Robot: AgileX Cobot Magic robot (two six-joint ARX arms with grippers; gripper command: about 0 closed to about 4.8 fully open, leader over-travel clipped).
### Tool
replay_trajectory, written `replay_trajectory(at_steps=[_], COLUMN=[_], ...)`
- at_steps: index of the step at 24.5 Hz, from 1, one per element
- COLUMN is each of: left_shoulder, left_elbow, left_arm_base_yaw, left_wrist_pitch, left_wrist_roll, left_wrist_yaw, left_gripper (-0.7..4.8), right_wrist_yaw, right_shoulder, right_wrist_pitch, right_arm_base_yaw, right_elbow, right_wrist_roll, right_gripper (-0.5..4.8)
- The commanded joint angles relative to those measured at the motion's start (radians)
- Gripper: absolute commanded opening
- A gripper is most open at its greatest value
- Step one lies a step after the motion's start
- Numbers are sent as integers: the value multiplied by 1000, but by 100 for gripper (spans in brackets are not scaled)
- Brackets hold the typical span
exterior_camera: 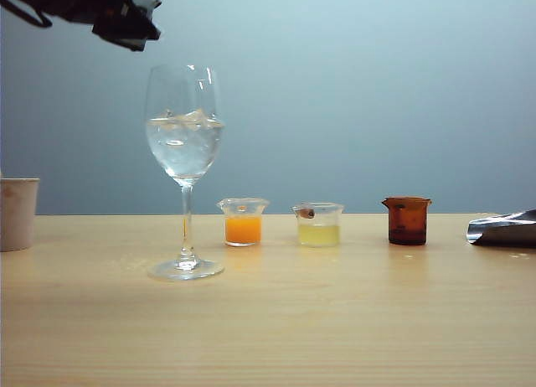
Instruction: Pick up the first measuring cup from the left, pour the coconut rum inside into the goblet, and finally put the measuring cup back in its original place.
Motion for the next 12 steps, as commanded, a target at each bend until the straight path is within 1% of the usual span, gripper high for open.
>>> replay_trajectory(at_steps=[1,4,7,10,12], left_shoulder=[40,93,153,219,263], left_elbow=[5,5,5,5,5], left_arm_base_yaw=[31,37,39,40,41], left_wrist_pitch=[80,122,158,219,266], left_wrist_roll=[-102,-137,-145,-183,-215], left_wrist_yaw=[69,77,82,82,82], left_gripper=[143,143,143,143,143], right_wrist_yaw=[-3,-5,-3,6,31], right_shoulder=[-2,2,8,15,24], right_wrist_pitch=[43,75,86,87,90], right_arm_base_yaw=[0,0,0,0,2], right_elbow=[4,4,4,4,4], right_wrist_roll=[-3,-3,-4,-23,-29], right_gripper=[-5,-5,-5,-5,-5])
